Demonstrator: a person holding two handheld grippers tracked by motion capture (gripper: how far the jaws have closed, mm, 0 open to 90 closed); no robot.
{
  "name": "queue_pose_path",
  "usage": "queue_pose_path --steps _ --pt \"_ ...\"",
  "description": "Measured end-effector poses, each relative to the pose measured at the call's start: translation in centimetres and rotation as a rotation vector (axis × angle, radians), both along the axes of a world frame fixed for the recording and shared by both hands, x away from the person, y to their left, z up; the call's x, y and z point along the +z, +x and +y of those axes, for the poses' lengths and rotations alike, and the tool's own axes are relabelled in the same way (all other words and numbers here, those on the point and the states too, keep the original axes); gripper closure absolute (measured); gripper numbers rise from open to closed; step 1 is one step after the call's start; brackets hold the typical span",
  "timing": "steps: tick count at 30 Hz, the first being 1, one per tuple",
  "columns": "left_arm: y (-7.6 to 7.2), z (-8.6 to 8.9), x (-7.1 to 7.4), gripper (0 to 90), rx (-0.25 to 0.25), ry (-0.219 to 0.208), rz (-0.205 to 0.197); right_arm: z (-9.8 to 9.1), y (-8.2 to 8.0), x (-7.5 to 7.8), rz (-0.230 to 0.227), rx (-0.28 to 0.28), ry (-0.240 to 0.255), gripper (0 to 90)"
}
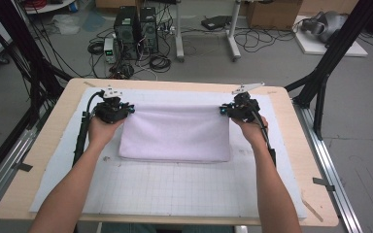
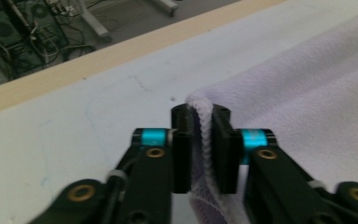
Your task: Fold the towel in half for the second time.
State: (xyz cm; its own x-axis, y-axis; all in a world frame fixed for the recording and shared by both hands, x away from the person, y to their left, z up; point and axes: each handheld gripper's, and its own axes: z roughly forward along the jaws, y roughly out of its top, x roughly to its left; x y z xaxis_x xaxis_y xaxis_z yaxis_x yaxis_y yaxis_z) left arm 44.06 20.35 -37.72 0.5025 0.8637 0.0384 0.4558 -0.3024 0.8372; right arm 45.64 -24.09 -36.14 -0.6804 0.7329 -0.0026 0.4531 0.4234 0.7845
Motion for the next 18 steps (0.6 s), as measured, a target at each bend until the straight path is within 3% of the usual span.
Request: queue_pose_path --steps 2,7,9,10,11,15,18 --pt "0.0 0.1 -0.1 67.2 -0.015 -0.006 0.010 -0.4 0.4 -0.2 0.024 -0.018 0.052 61.6" --pt "-2.0 0.3 -1.1 66.4 -0.077 -0.025 0.029 -0.3 -0.9 -1.4 0.046 0.028 0.039 59.1" --pt "-2.7 0.3 -1.5 66.6 -0.099 -0.012 0.041 -0.5 -1.5 -2.0 0.071 0.039 0.044 59.2" --pt "-3.1 0.3 -1.7 66.6 -0.115 0.002 0.052 -0.5 -1.9 -2.2 0.076 0.041 0.044 60.1" --pt "-3.6 0.3 -1.8 68.0 -0.123 0.010 0.037 -0.6 -2.2 -2.3 0.084 0.049 0.048 63.3" --pt "-5.3 0.8 -3.0 77.6 -0.157 0.003 0.060 -0.4 -4.0 -3.1 0.106 0.091 0.043 74.5" --pt "-6.5 1.1 -3.9 77.3 -0.172 -0.006 0.076 -0.2 -5.1 -3.9 0.124 0.109 0.034 73.9"
